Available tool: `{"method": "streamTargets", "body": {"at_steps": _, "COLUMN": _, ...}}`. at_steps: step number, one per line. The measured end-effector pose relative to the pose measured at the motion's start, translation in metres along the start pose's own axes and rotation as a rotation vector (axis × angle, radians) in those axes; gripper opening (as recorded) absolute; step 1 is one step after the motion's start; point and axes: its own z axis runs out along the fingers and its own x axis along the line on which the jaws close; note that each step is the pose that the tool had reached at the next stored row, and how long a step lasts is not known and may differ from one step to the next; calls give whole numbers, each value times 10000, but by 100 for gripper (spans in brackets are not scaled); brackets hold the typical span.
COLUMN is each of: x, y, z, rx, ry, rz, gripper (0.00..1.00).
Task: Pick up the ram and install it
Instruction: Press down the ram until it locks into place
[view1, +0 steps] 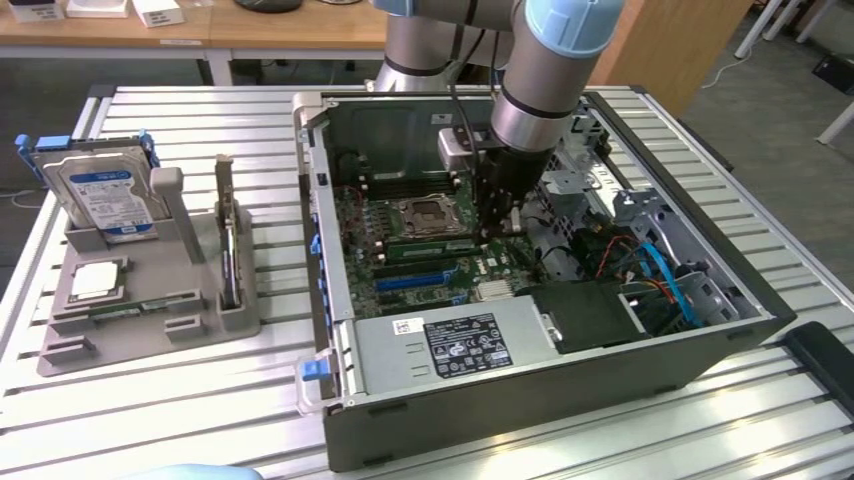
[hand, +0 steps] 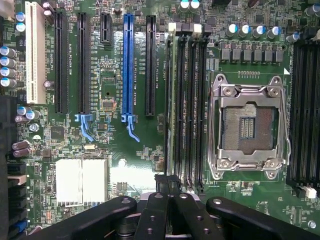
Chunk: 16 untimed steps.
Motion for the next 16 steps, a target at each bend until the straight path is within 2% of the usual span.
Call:
{"method": "streamTargets", "body": {"at_steps": 5, "x": -3, "y": 0, "z": -20, "rx": 7, "ry": -34, "rz": 1, "gripper": 10}}
{"method": "streamTargets", "body": {"at_steps": 10, "x": -2, "y": 18, "z": -77, "rx": 2, "ry": -34, "rz": -1, "gripper": 10}}
{"method": "streamTargets", "body": {"at_steps": 16, "x": -2, "y": 170, "z": -113, "rx": 2, "ry": -103, "rz": -2, "gripper": 10}}
